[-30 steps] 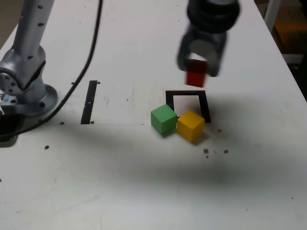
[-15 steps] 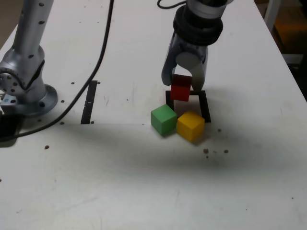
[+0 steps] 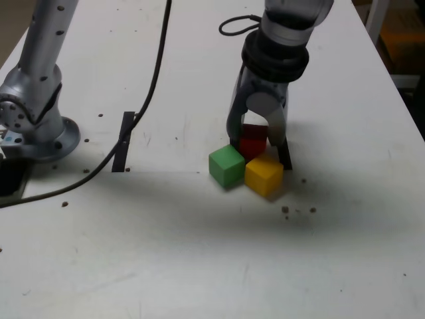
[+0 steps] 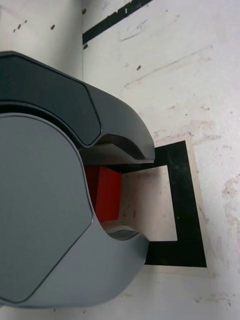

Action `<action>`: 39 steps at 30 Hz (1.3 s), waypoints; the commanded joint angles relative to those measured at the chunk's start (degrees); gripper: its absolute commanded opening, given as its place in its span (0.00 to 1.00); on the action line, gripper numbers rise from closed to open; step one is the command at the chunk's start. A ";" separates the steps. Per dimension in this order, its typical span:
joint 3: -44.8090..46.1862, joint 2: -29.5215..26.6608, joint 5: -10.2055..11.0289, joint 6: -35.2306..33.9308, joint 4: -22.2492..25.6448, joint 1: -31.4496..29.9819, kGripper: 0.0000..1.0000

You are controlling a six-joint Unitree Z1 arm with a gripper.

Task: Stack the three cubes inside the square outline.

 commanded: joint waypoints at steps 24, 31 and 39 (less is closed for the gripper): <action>2.75 0.48 2.52 -0.04 -5.10 1.56 0.27; 2.78 0.50 2.74 -0.04 -5.14 1.64 0.31; 2.62 0.54 2.87 -0.04 -5.04 1.64 0.42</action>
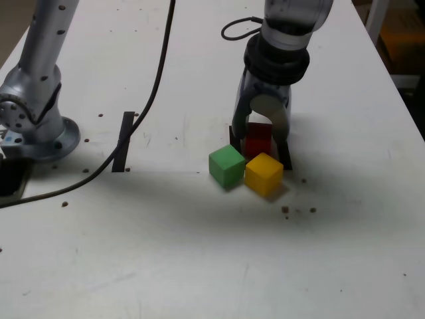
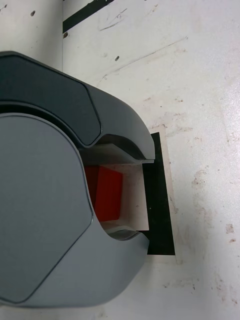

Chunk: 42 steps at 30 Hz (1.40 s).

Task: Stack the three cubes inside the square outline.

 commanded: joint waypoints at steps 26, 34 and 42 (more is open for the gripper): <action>-6.94 -2.72 4.05 -2.27 11.15 -0.36 0.69; -15.34 -7.16 4.00 -8.28 19.51 -4.74 0.70; -19.89 -7.78 0.33 -15.12 20.10 -10.49 0.70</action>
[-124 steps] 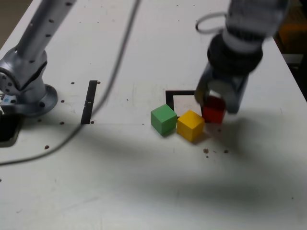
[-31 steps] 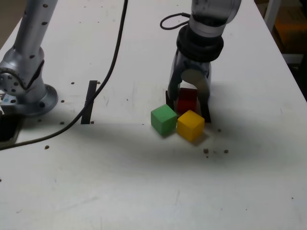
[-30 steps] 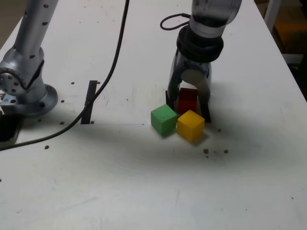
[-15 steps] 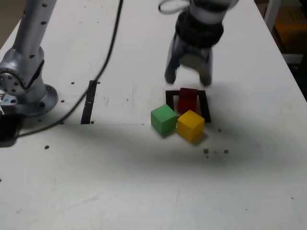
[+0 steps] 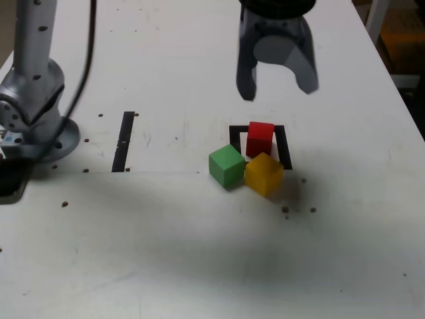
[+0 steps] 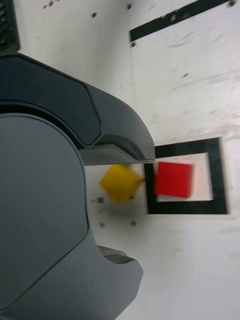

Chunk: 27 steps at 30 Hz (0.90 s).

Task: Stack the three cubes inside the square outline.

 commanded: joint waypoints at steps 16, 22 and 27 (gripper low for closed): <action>-0.26 3.77 -9.77 -26.05 -0.75 -7.55 0.77; 0.41 5.24 -11.87 -31.13 -0.76 -7.42 0.79; 0.49 7.01 -14.24 -32.46 -1.29 -6.35 0.82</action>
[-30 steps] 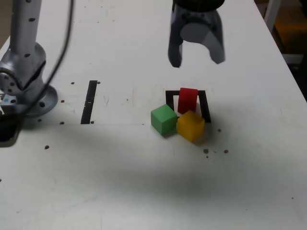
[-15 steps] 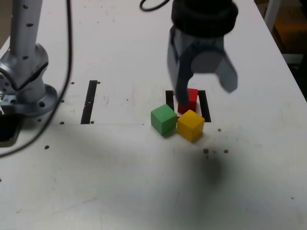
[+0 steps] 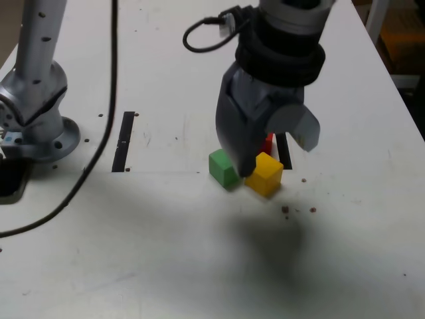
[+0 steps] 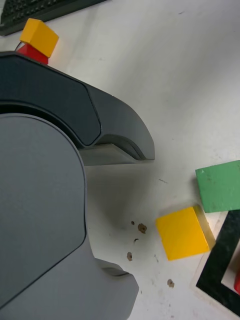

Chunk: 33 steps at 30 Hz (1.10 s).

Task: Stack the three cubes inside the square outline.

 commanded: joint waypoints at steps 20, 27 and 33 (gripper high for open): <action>5.26 2.51 -5.43 3.39 -7.25 6.34 0.86; 5.63 3.84 -7.52 3.72 -8.04 6.38 0.86; 5.09 5.23 -8.33 4.20 -8.67 6.39 0.86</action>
